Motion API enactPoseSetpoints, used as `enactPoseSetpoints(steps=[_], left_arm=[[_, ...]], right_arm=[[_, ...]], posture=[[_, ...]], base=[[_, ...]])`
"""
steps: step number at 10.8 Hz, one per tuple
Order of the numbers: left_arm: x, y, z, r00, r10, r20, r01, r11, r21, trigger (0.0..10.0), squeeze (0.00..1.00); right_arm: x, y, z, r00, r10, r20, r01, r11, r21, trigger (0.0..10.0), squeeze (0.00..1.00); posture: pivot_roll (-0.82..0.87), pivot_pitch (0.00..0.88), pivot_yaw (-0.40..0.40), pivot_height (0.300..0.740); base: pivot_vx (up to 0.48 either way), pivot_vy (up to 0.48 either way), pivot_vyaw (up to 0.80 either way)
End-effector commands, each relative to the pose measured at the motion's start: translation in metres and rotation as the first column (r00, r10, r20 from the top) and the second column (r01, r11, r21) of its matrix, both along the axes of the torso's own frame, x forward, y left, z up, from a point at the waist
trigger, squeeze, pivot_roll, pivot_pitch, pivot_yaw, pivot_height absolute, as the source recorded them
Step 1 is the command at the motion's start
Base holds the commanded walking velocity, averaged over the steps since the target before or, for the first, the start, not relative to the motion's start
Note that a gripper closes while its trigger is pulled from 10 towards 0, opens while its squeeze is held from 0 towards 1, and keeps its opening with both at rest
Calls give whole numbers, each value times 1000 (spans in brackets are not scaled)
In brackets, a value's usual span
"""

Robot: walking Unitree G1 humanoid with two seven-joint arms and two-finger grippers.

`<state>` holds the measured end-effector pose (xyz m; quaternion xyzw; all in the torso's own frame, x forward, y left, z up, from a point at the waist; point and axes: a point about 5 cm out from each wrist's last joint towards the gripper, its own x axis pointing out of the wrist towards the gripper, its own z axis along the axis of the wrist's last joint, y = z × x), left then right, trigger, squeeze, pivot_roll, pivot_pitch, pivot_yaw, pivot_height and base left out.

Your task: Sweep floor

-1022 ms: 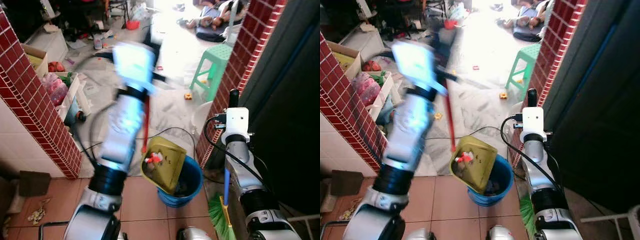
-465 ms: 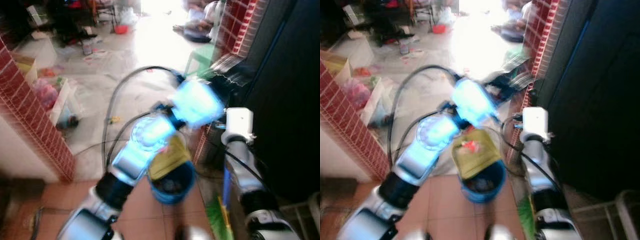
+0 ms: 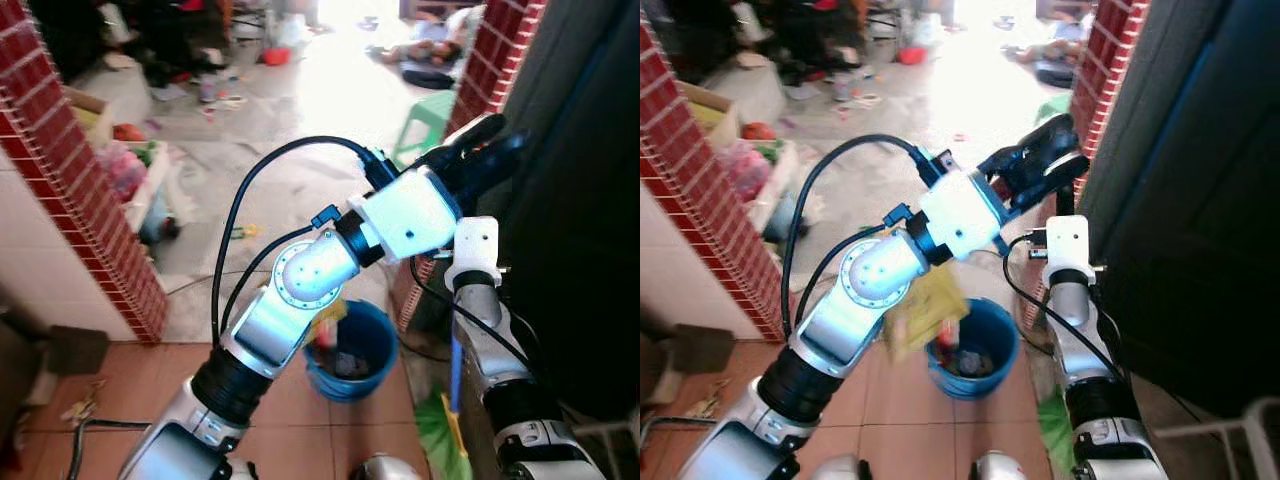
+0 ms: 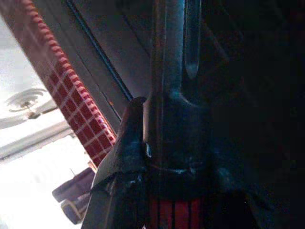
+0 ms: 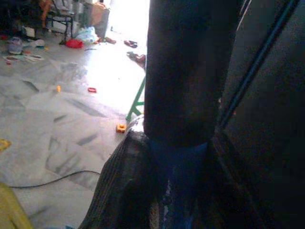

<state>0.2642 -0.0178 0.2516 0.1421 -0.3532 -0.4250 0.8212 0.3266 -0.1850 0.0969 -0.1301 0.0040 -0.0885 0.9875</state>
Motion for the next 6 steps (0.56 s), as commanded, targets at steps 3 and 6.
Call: enactPoseSetpoints(steps=[3,6], left_arm=[[0,8,29,997,54,50,-46,988,-144,10000,0],[6,16,35,989,137,59,-123,973,-195,10000,0]], right_arm=[[5,0,10,999,7,32,-7,1000,-14,10000,0],[5,1,9,1000,9,28,-9,1000,-14,10000,0]], posture=[[-45,0,-16,740],[-45,0,-15,740]], base=[[0,0,0],[0,0,0]])
